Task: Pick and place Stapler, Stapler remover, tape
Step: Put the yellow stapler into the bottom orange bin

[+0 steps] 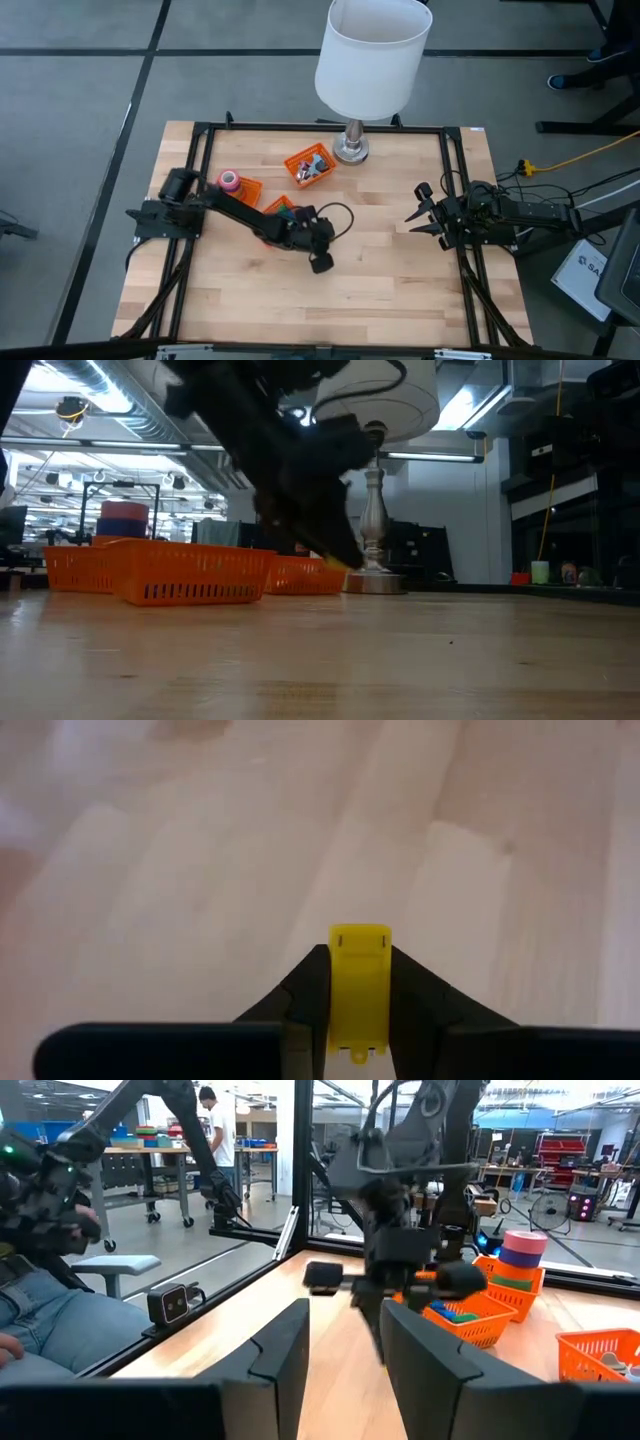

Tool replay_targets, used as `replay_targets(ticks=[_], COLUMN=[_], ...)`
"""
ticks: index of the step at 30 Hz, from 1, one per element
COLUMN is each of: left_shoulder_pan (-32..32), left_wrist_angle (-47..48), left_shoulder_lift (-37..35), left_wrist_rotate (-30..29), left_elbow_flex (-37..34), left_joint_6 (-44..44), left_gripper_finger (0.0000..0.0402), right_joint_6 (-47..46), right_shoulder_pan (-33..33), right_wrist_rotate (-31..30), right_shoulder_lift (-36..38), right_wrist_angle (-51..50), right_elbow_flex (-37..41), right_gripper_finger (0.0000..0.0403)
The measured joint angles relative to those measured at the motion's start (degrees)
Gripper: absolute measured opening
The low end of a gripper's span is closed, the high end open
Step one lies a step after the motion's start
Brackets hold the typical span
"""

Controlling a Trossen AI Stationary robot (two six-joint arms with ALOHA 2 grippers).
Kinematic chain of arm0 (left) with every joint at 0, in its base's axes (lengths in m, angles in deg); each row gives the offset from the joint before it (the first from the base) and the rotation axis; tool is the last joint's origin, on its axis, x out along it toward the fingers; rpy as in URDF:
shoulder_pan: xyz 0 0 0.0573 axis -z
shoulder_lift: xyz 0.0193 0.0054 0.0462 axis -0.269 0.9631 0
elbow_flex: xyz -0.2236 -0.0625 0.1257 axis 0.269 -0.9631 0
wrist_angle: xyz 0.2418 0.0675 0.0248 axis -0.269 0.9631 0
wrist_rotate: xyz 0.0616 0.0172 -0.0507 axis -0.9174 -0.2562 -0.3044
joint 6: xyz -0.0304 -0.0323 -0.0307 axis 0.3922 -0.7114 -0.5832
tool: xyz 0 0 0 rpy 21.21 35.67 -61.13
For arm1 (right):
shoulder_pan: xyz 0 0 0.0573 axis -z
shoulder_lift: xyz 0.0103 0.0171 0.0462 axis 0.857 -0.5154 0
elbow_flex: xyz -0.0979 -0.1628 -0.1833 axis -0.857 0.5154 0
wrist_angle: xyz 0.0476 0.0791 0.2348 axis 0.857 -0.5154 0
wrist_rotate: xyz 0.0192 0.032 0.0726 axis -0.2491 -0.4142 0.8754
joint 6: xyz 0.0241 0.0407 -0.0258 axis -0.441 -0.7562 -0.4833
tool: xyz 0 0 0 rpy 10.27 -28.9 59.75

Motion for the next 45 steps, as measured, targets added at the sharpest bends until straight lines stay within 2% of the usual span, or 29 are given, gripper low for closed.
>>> replay_targets(ticks=[3,8,16,22,30,33,39,45], left_shoulder_pan=[-0.26,-0.39,1.52,3.26,5.01,5.82,6.92,6.9], left_wrist_angle=[5.69,7.39,4.83,0.48,-7.89,-12.36,-15.59,-15.68], left_shoulder_lift=[-3.49,-10.8,-26.23,-33.41,-34.65,-34.65,-34.64,-34.63], left_wrist_rotate=[-1.0,-3.98,-12.5,-15.15,-15.66,-15.66,-15.68,-16.45], left_elbow_flex=[0.0,-3.61,-15.67,-26.44,-38.7,-41.81,-44.42,-44.5], left_joint_6=[0.5,2.3,-1.0,-7.53,-19.41,-21.38,-22.73,-23.41], left_gripper_finger=[0.0063,0.0064,0.0066,0.0066,0.0067,0.0067,0.007,0.0095], right_joint_6=[0.01,0.0,0.01,0.0,0.0,0.0,0.0,0.0], right_shoulder_pan=[0.02,0.02,0.0,0.0,0.02,0.01,0.02,0.02], right_wrist_rotate=[0.01,0.02,0.0,0.0,0.02,0.0,0.0,0.01], right_shoulder_lift=[0.01,0.01,0.01,0.02,0.0,0.0,0.02,0.0], right_wrist_angle=[-0.02,0.0,0.03,0.02,0.0,-0.02,-0.02,0.0], right_elbow_flex=[0.0,0.0,0.0,-0.01,0.0,0.0,0.0,0.0], right_gripper_finger=[0.0129,0.0129,0.0129,0.0129,0.0129,0.0129,0.0129,0.0129])
